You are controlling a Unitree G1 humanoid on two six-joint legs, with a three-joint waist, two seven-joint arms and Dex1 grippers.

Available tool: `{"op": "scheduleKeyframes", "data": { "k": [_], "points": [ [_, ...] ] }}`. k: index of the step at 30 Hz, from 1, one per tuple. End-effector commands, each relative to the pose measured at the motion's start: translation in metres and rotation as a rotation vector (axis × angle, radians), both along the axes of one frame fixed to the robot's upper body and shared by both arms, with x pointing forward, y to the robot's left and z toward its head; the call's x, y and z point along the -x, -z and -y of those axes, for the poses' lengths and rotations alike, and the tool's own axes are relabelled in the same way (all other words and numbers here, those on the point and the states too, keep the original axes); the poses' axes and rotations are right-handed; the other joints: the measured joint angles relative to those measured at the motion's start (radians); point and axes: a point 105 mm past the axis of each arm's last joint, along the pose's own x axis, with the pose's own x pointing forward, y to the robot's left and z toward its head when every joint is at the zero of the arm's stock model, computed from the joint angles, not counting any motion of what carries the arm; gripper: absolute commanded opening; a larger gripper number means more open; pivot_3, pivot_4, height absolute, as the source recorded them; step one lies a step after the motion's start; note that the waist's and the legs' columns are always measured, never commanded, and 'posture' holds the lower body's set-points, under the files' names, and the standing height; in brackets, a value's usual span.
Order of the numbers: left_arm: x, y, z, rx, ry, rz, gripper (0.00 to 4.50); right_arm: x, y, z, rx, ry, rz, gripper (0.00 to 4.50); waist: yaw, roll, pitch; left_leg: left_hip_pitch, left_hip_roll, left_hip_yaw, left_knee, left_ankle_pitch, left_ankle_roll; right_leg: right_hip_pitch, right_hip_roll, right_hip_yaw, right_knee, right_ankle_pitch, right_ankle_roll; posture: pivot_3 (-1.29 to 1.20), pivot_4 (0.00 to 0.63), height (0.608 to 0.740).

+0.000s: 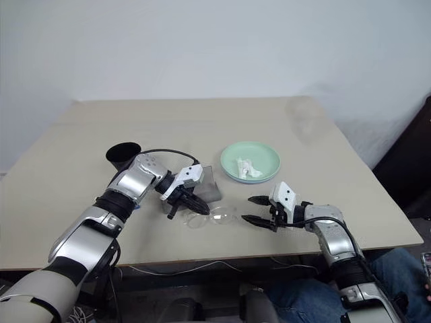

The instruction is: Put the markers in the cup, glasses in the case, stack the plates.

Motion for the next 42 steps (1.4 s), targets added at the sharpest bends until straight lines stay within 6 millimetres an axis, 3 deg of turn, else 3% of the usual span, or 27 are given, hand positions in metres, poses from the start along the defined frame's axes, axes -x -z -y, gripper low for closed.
{"op": "scheduleKeyframes", "data": {
  "k": [1, 15, 22, 29, 42],
  "points": [
    [-0.007, -0.024, 0.004, 0.061, -0.002, 0.059, 0.13, 0.002, -0.011, 0.003, -0.016, -0.015, 0.010, 3.05, 0.000, 0.000, 0.000, 0.000, 0.000, 0.000, 0.000, 0.000, 0.000, 0.000, 0.000, 0.000, 0.000, 0.000, 0.000, 0.00, 0.000, 0.721],
    [-0.012, -0.060, 0.010, 0.183, -0.038, 0.120, 0.13, -0.004, -0.008, 0.012, 0.002, 0.036, 0.011, 3.05, 0.000, 0.000, 0.000, 0.000, 0.000, 0.000, 0.001, 0.000, 0.000, 0.000, 0.000, 0.000, 0.000, 0.000, 0.000, 0.00, 0.000, 0.721],
    [-0.042, -0.078, -0.004, 0.152, -0.148, 0.286, 0.13, -0.005, -0.010, 0.008, 0.002, 0.027, 0.020, 3.05, 0.000, -0.001, 0.000, 0.000, 0.000, 0.000, 0.001, 0.000, 0.000, 0.000, 0.000, 0.000, 0.001, 0.000, 0.000, 0.00, 0.000, 0.721],
    [-0.057, -0.075, -0.020, 0.082, -0.194, 0.358, 0.13, -0.005, -0.008, 0.005, 0.006, 0.023, 0.021, 3.05, 0.000, -0.001, 0.000, 0.000, -0.001, 0.001, 0.001, 0.000, 0.000, 0.000, 0.000, 0.000, 0.000, 0.000, 0.001, 0.00, 0.000, 0.721],
    [-0.062, -0.046, -0.045, -0.086, -0.218, 0.380, 0.13, -0.002, -0.002, 0.004, 0.012, 0.035, 0.016, 3.05, 0.000, -0.001, 0.001, -0.001, -0.001, 0.001, 0.001, 0.000, 0.000, 0.000, 0.000, -0.001, 0.000, 0.000, 0.001, 0.00, 0.000, 0.721]
  ]
}}
